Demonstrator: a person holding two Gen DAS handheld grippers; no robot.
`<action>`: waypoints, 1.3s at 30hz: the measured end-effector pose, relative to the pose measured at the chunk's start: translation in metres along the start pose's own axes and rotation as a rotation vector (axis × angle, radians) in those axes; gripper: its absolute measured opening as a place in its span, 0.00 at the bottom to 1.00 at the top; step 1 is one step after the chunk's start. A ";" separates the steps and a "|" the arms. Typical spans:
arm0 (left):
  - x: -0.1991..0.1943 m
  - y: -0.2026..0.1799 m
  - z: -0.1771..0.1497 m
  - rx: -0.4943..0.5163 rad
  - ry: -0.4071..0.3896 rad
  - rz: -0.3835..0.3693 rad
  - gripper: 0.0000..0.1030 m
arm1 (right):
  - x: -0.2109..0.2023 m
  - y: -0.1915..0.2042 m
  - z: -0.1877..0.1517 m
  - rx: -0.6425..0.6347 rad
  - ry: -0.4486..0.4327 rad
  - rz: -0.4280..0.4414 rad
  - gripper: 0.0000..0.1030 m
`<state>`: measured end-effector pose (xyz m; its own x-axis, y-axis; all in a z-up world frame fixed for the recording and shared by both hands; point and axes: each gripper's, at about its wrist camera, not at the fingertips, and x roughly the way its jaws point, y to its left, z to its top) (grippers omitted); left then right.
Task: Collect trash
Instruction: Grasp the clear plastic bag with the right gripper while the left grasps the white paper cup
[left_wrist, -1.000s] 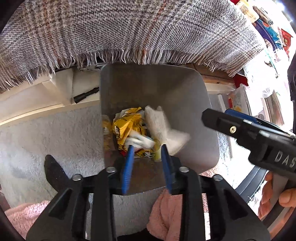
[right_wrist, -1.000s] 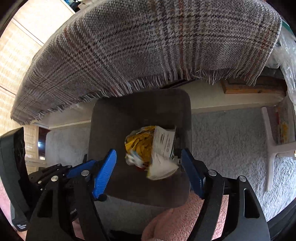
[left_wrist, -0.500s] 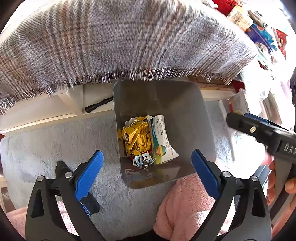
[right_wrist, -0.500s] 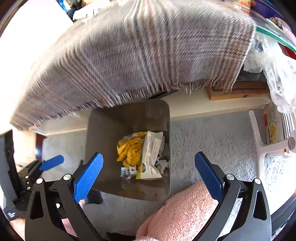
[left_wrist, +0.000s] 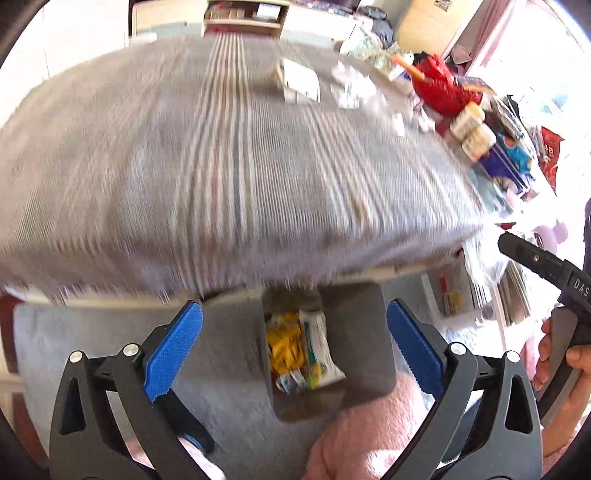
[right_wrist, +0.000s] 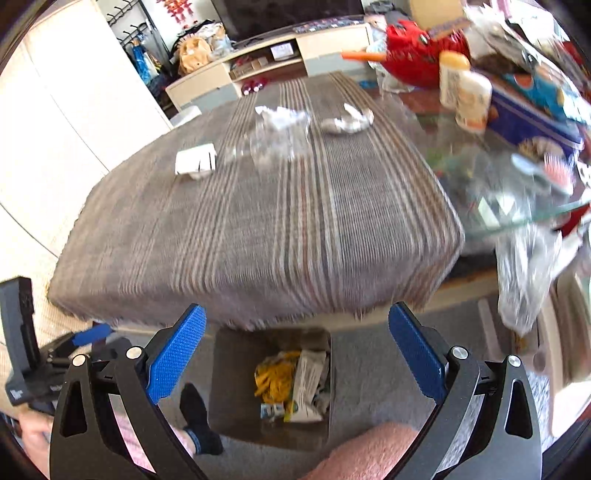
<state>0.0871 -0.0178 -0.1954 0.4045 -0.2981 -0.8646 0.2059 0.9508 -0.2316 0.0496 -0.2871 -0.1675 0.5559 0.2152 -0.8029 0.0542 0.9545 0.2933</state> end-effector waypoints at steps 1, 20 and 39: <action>-0.003 -0.001 0.011 0.016 -0.014 0.019 0.92 | 0.000 0.001 0.006 -0.004 -0.007 -0.001 0.97; 0.056 0.007 0.162 0.003 -0.125 0.091 0.92 | 0.089 0.001 0.133 0.011 -0.015 0.006 0.97; 0.129 0.006 0.226 -0.040 -0.070 0.114 0.91 | 0.155 -0.004 0.171 0.020 0.021 0.051 0.62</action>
<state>0.3421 -0.0697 -0.2076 0.4850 -0.1921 -0.8532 0.1199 0.9810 -0.1528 0.2770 -0.2929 -0.2042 0.5406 0.2680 -0.7975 0.0425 0.9380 0.3441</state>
